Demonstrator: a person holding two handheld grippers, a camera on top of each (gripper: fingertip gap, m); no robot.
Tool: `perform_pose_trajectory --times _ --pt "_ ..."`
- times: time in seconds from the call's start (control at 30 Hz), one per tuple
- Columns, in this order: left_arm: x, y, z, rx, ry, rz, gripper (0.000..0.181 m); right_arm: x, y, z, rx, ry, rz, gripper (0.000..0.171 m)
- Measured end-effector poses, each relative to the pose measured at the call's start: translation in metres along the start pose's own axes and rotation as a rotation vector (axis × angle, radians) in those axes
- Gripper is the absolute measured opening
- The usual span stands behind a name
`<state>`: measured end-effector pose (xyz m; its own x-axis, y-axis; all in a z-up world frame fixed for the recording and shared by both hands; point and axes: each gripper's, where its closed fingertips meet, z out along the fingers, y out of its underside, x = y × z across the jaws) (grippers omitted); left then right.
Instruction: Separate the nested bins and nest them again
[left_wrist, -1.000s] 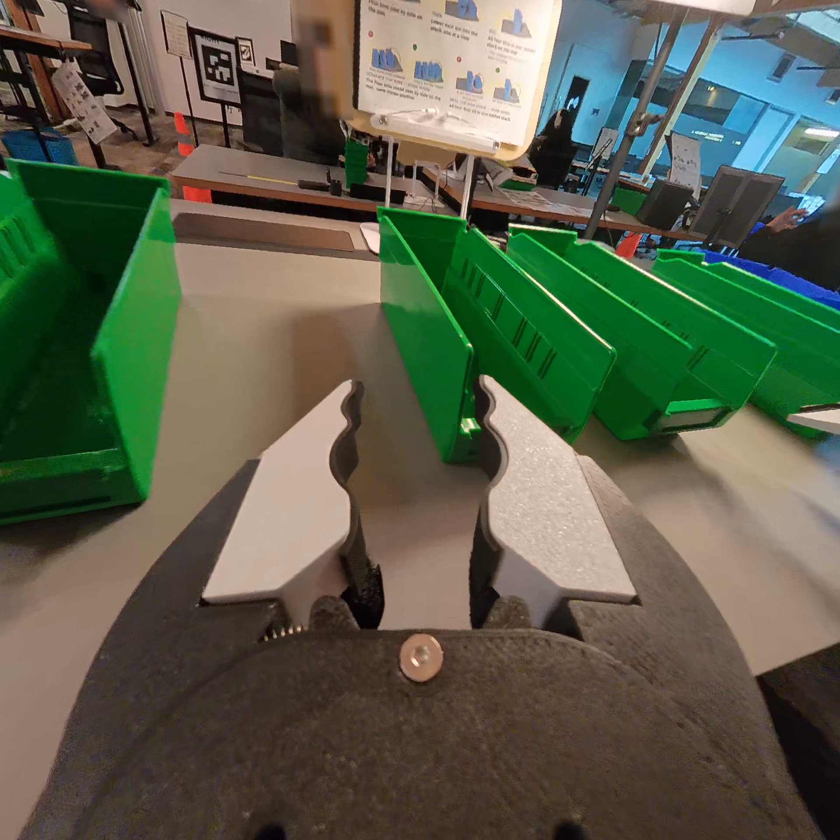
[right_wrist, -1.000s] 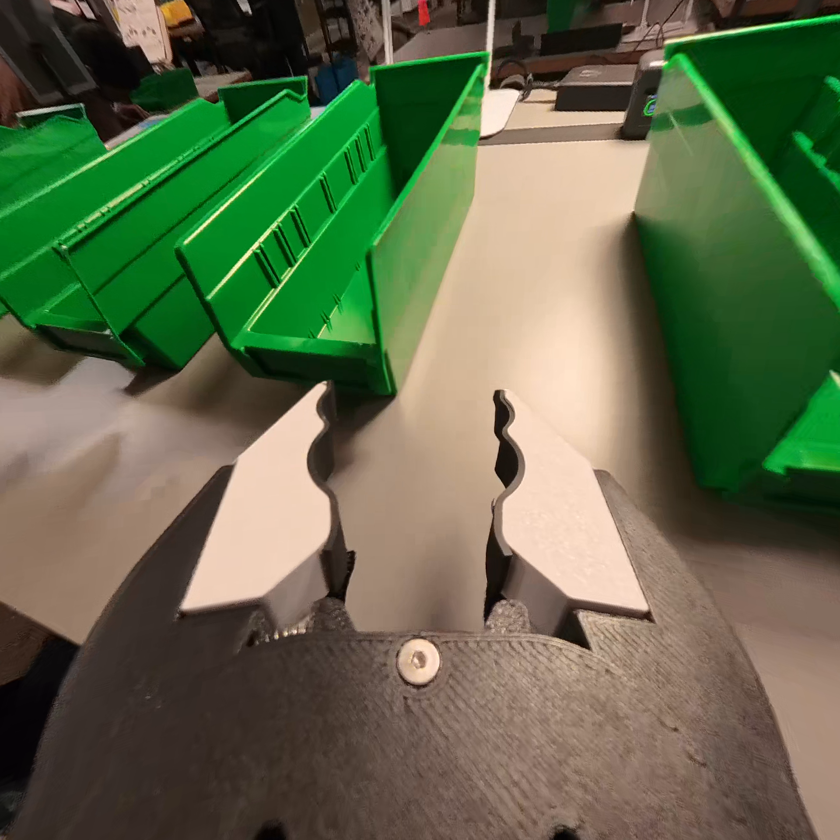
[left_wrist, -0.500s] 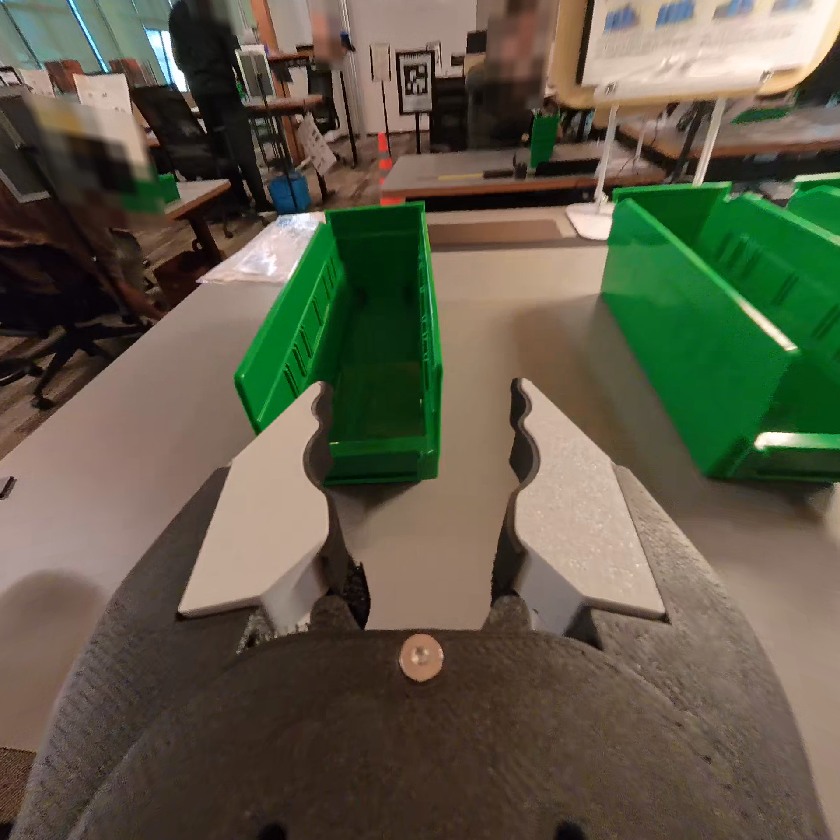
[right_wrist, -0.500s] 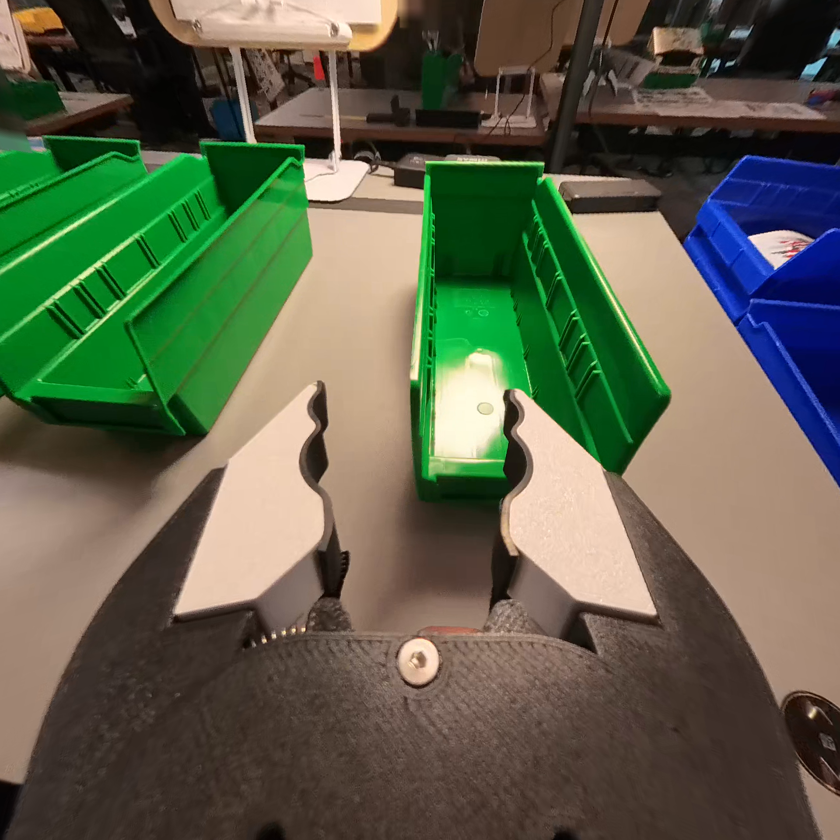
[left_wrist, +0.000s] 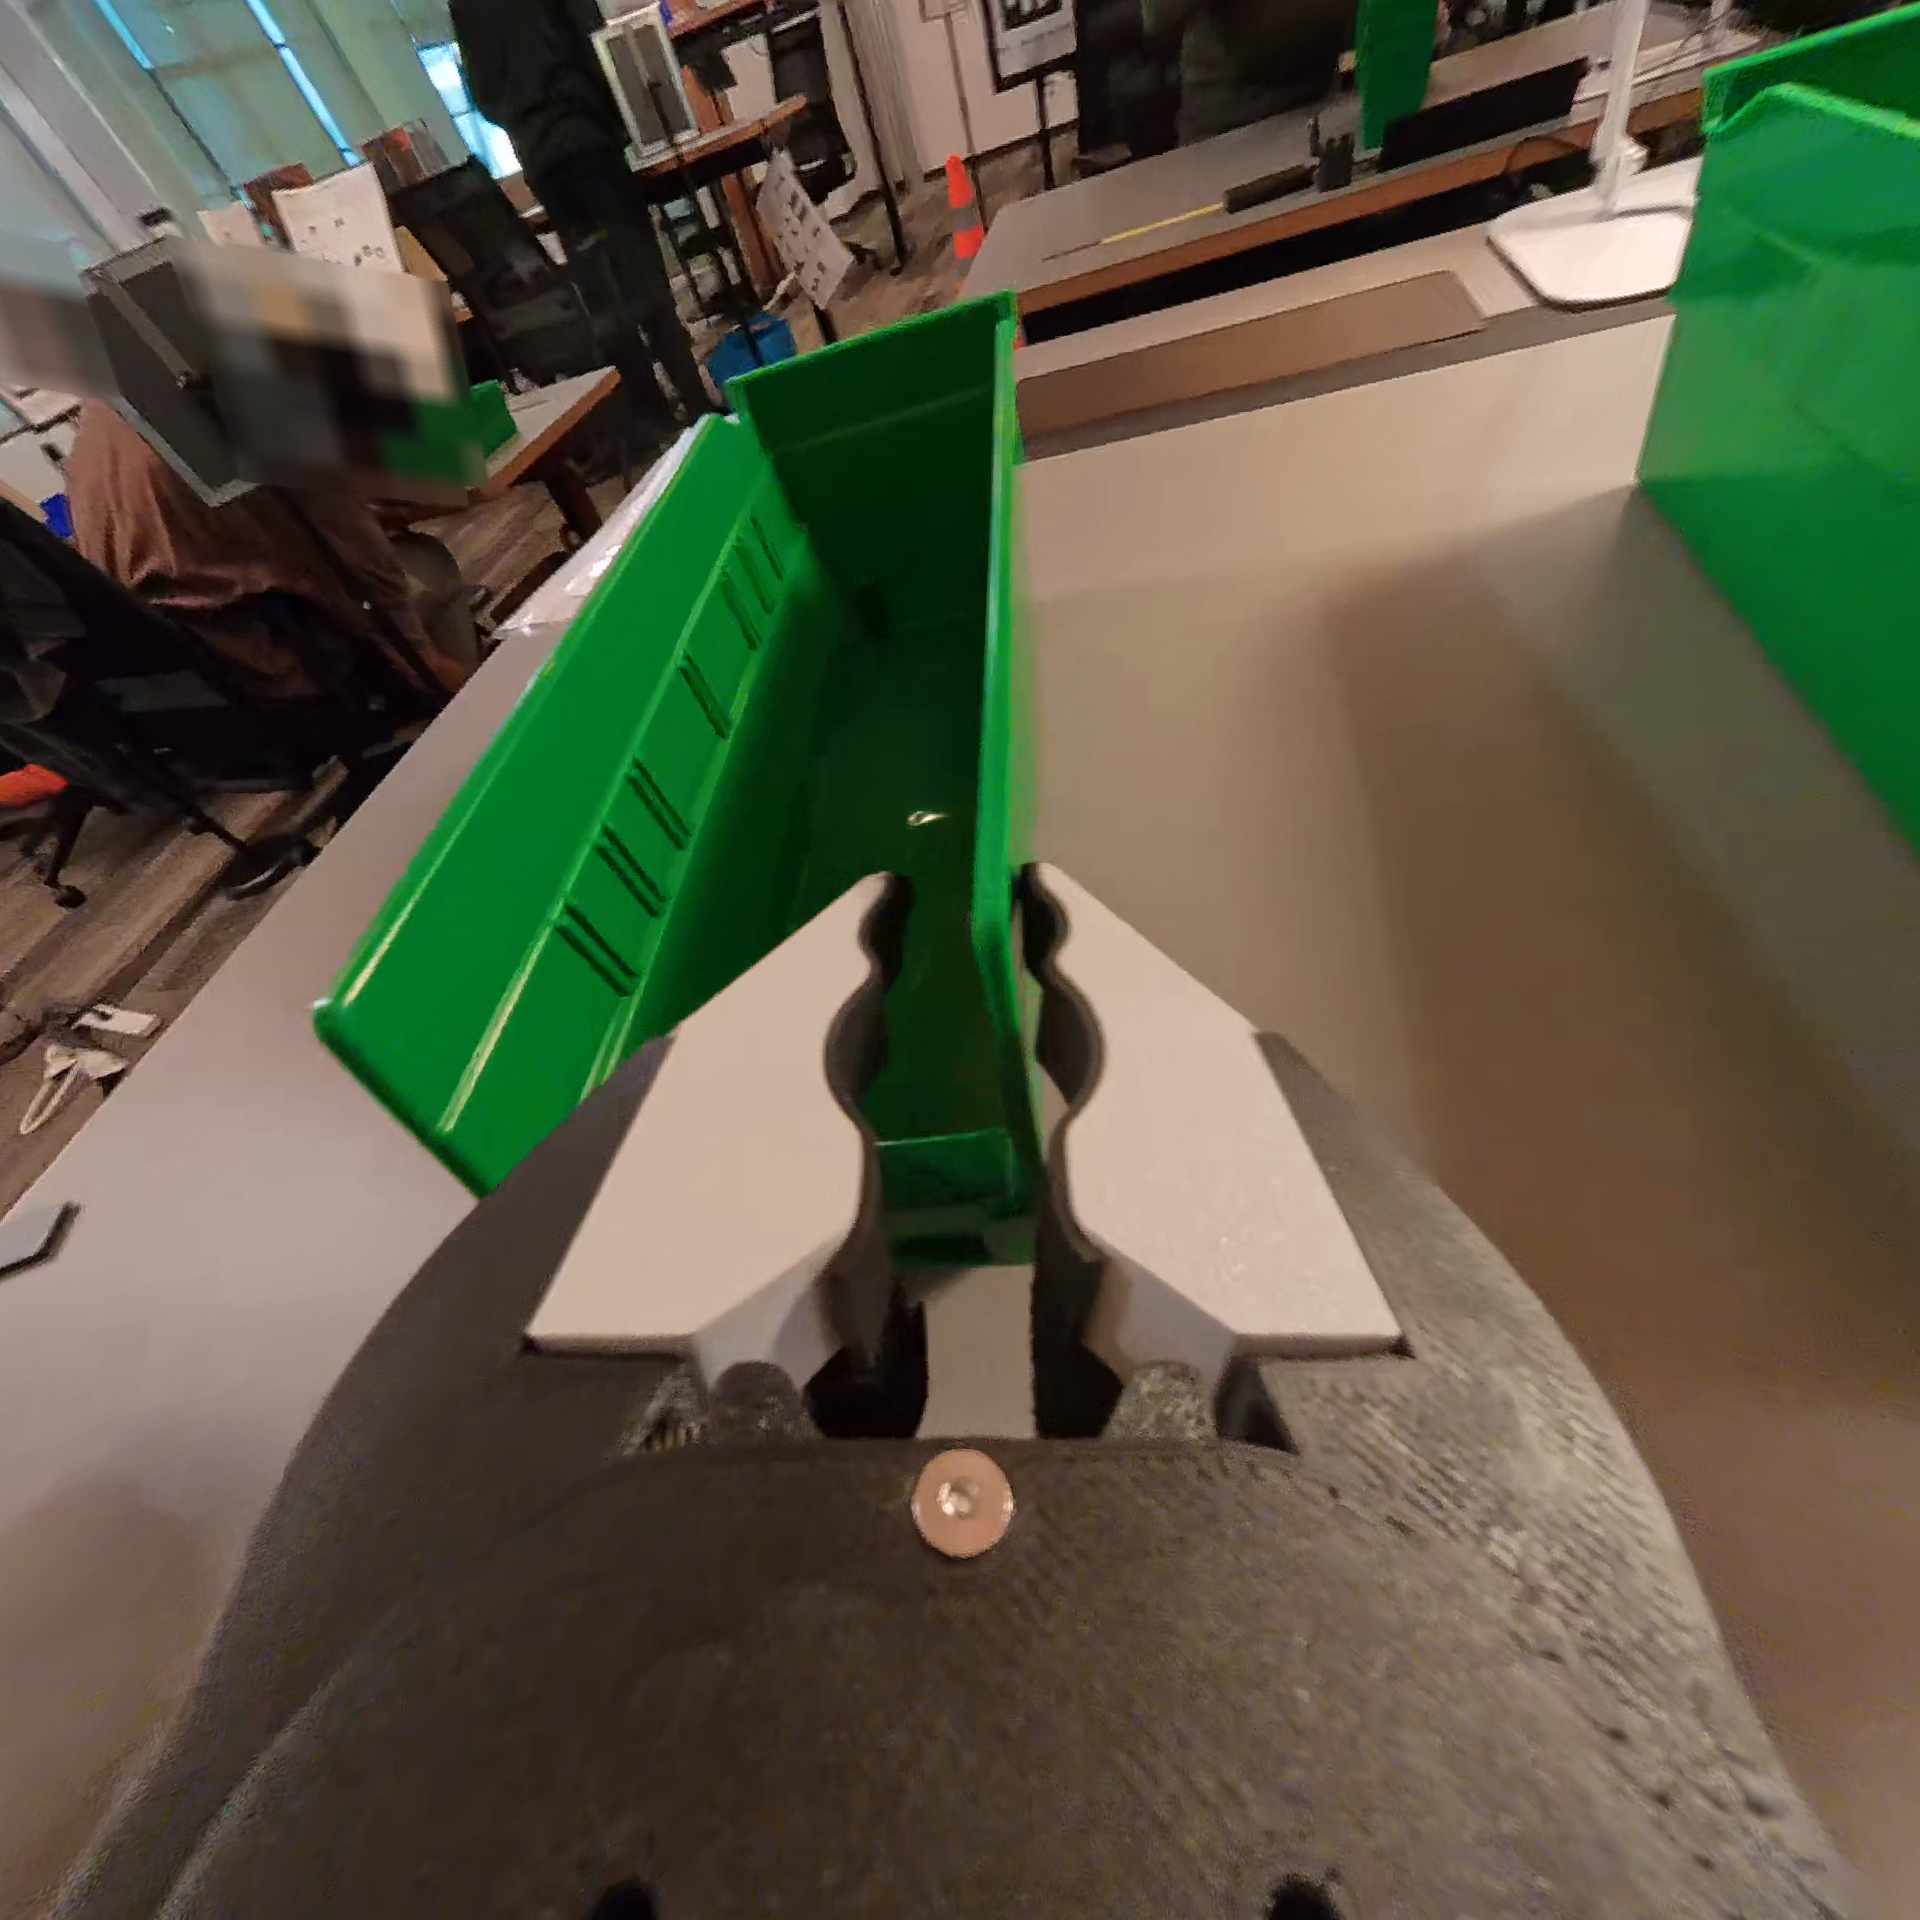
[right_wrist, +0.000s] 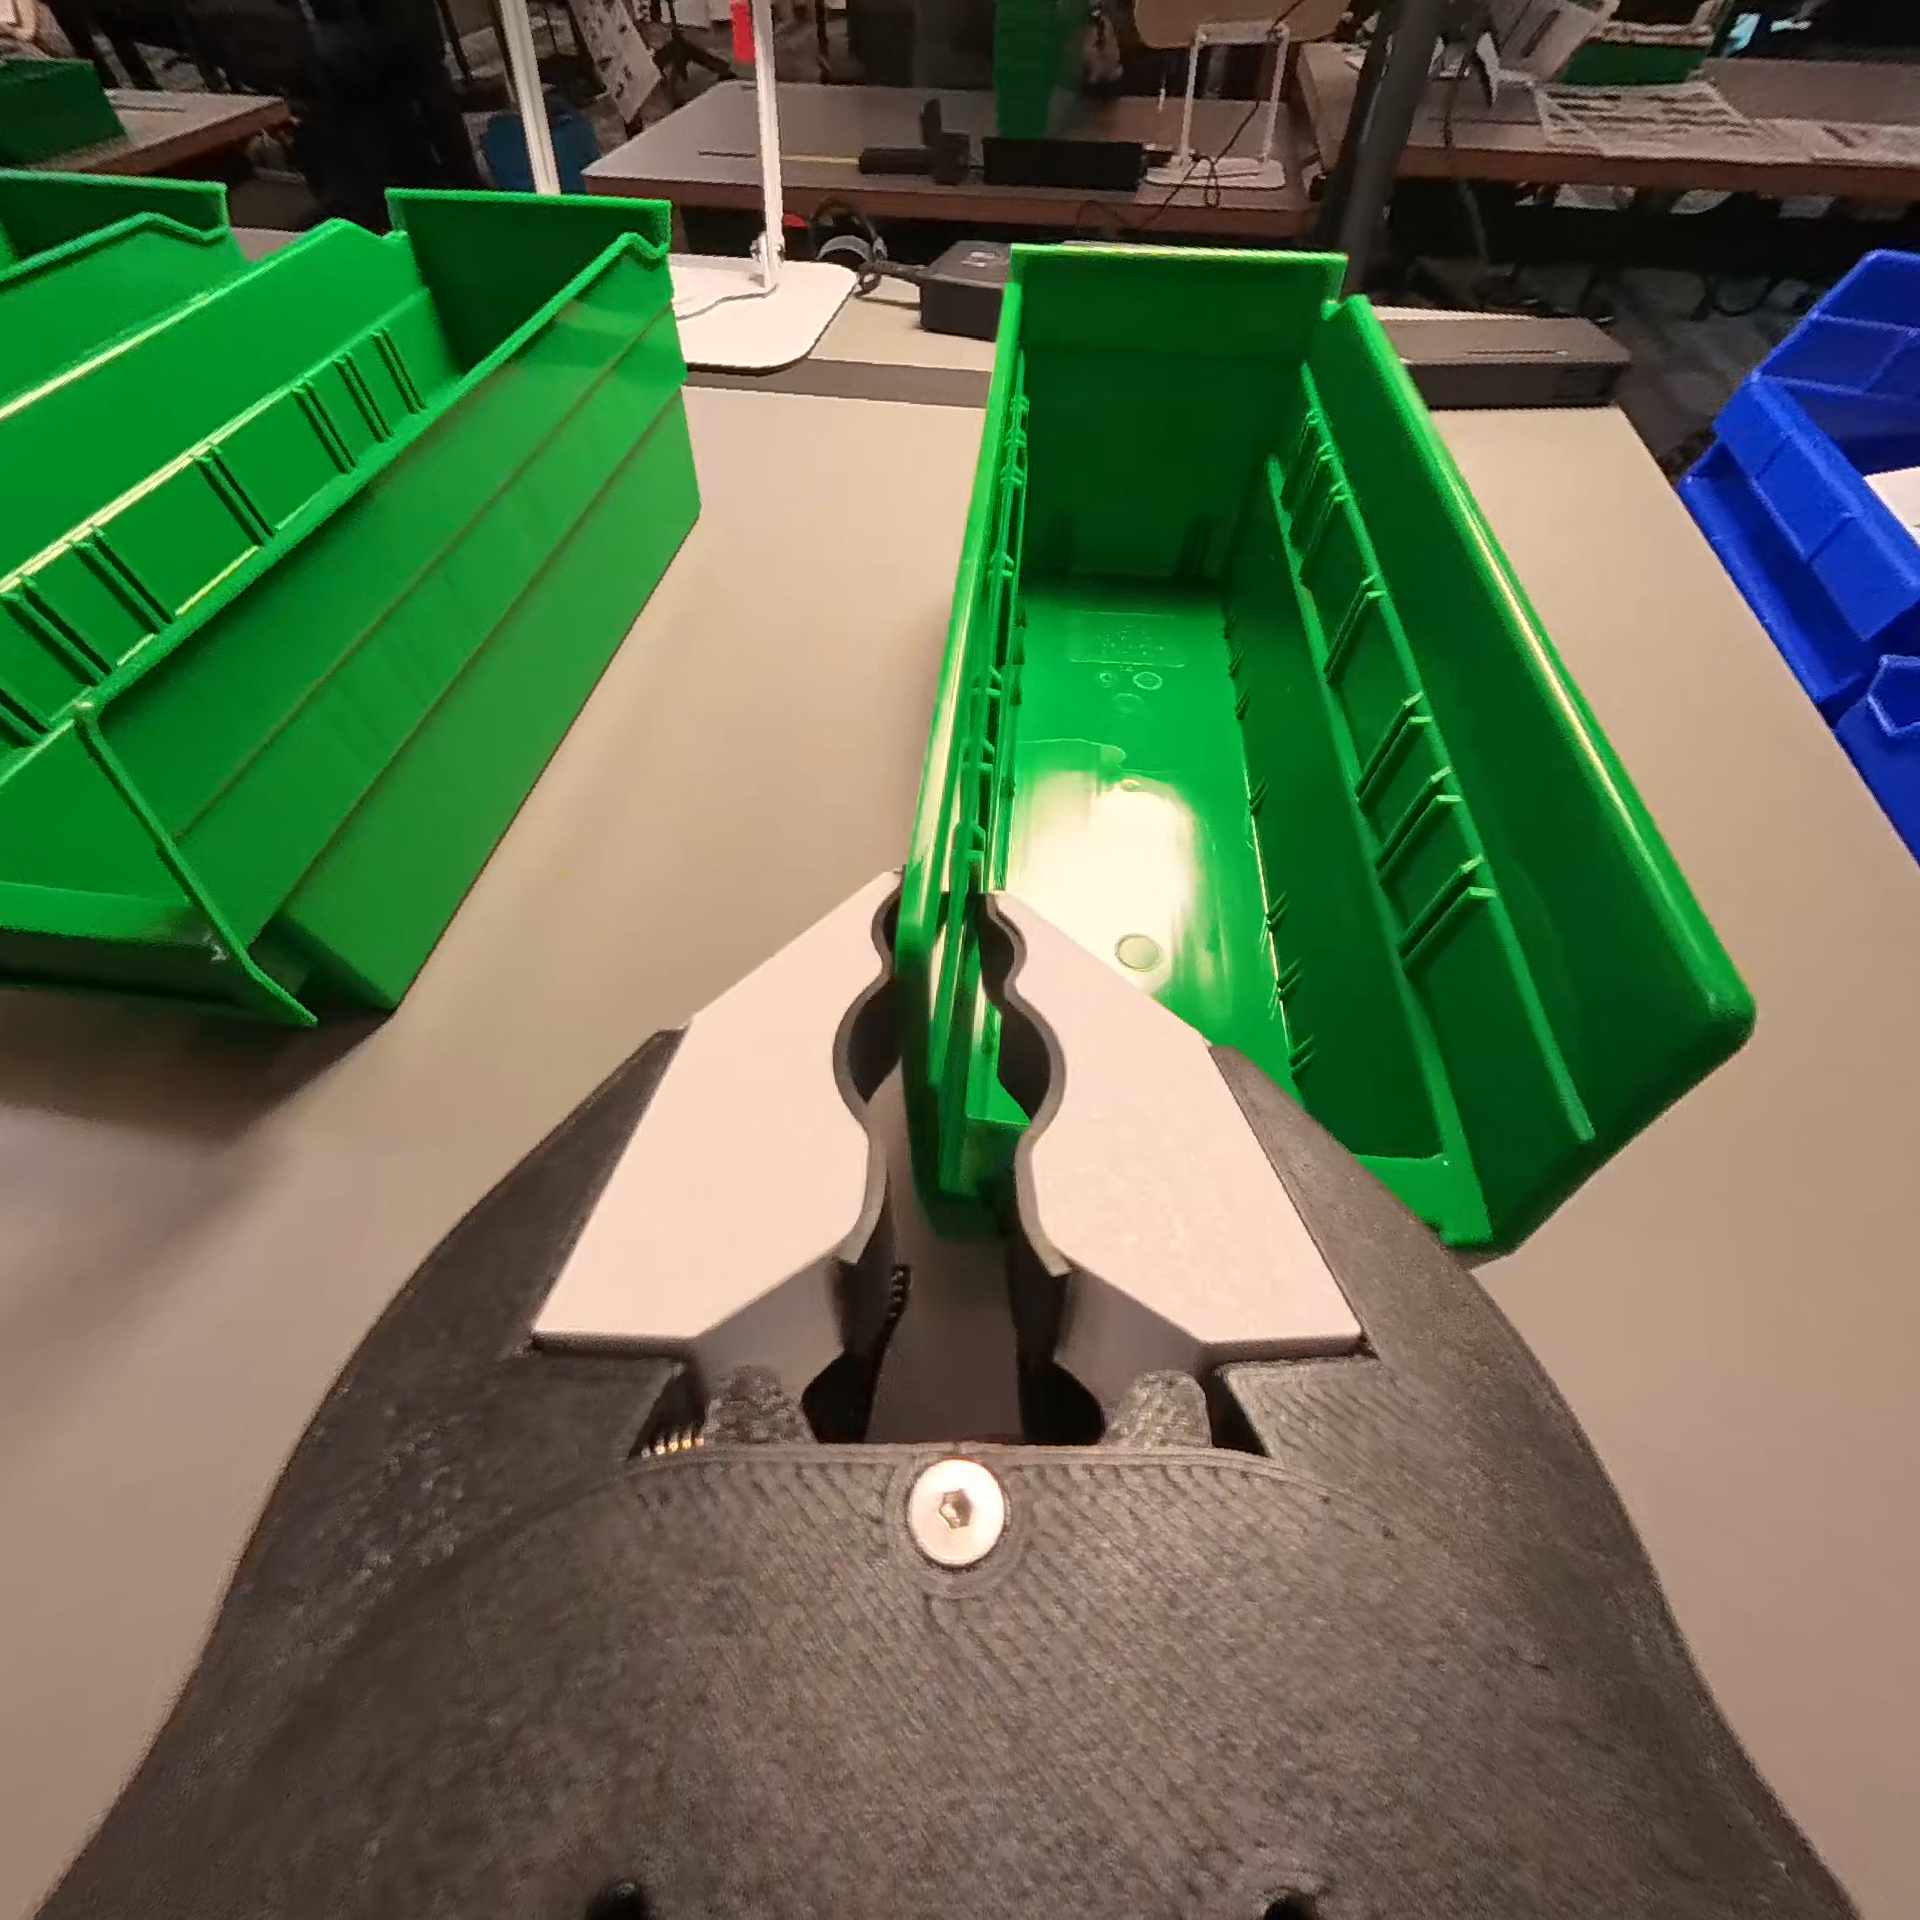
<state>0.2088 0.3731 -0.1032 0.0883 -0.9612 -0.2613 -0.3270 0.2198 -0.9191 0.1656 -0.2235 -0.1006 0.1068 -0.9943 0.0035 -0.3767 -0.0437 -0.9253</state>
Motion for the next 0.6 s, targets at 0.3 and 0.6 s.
perform_pose_trajectory --times 0.3,0.6 --pt "0.038 -0.007 -0.011 0.015 0.100 -0.023 0.004 -0.017 0.001 -0.002 0.025 -0.030 0.027 0.003" --pt "0.076 -0.015 -0.018 0.015 0.115 -0.039 0.004 -0.036 -0.006 0.016 0.028 -0.018 0.048 0.003"
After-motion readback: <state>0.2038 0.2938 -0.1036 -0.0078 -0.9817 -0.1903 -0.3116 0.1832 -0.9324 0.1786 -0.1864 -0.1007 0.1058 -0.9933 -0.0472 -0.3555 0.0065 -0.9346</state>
